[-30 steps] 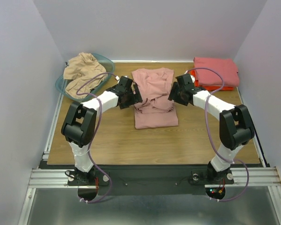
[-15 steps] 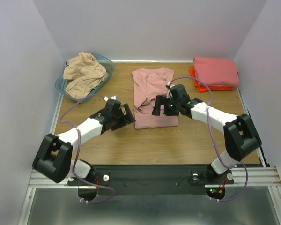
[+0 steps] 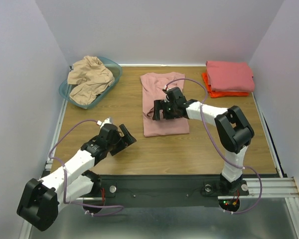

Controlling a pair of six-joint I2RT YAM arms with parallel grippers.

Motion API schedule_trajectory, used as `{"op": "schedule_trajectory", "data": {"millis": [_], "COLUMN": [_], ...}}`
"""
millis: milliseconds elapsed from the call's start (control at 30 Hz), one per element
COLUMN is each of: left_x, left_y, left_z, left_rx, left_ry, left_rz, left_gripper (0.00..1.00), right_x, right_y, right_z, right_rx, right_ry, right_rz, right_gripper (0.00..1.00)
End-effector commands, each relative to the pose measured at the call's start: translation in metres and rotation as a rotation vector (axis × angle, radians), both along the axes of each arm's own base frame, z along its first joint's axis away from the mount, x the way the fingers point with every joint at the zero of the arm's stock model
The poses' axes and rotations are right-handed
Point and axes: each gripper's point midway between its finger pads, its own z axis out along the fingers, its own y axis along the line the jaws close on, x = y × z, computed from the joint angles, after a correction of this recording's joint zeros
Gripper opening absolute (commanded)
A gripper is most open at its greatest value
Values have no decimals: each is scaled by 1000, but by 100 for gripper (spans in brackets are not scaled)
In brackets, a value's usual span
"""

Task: Fold and stack the t-shirts
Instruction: Fold the tshirt

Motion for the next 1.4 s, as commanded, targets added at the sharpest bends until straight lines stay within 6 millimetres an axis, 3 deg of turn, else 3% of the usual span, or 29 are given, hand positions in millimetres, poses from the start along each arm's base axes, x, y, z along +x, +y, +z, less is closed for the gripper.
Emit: {"op": "schedule_trajectory", "data": {"millis": [0,100,133,167,200,233,267,367,467,500,533,600,633,700,733,767,800,833,900,933,967,1000,1067,1167,1300,1367], "left_x": [5,6,5,5,5,4,4,1,4,5,9,15,20,27,32,35,37,45,51,59,63,68,74,84,86,88], "left_y": [11,11,11,11,11,10,10,12,12,10,7,4,0,-5,-15,-20,-24,-32,-38,-46,-51,-57,-64,-73,-84,-85], "left_z": [9,10,10,10,10,10,11,10,15,17,24,28,34,31,38,39,29,36,21,28,27,21,10,8,-8,-14], "left_rx": [34,40,39,37,37,35,29,25,15,10,1,0,-8,-5,-39,-41,-27,-44,-13,-27,-30,-31,-28,-37,-40,-37], "left_ry": [-19,-18,-16,-19,-17,-16,-19,-16,-31,-39,-61,-71,-95,-91,-109,-117,-85,-103,-61,-79,-78,-61,-41,-39,-4,13], "left_rz": [62,60,57,58,56,56,56,67,74,70,59,52,45,30,0,-27,-40,-61,-94,-110,-124,-144,-161,-183,-214,-213], "left_gripper": [98,98,98,98,98,98,98,98,98,98,98,99,99,99,98,98,99,98,99,98,98,97,90,79,68,56], "right_x": [51,82,102,117,137,140,158,186,197,192,185,170,151,125,97,79,65,36,12,-2,-19,-28,-44,-49,-45,-46], "right_y": [0,-10,-7,-16,-11,-15,-14,-14,-19,-21,-24,-39,-53,-71,-88,-96,-103,-117,-126,-121,-124,-120,-120,-121,-125,-124], "right_z": [24,29,51,47,73,64,81,109,128,125,144,151,155,143,105,119,114,74,70,61,42,39,20,2,-16,-20], "right_rx": [-42,-123,-122,-193,-180,-214,-221,-234,-244,-253,-231,-209,-208,-169,-201,-111,-72,-88,4,37,29,58,61,54,35,35], "right_ry": [-174,-269,-339,-381,-448,-448,-499,-584,-629,-621,-637,-615,-597,-528,-444,-424,-387,-290,-223,-173,-121,-87,-20,41,96,110], "right_rz": [-68,-149,-178,-204,-223,-216,-221,-248,-275,-264,-277,-348,-378,-469,-482,-556,-569,-566,-582,-542,-529,-503,-492,-509,-539,-542], "right_gripper": [100,100,100,100,100,100,100,100,100,100,100,100,100,100,100,100,100,100,100,100,100,100,99,92,74,64]}}
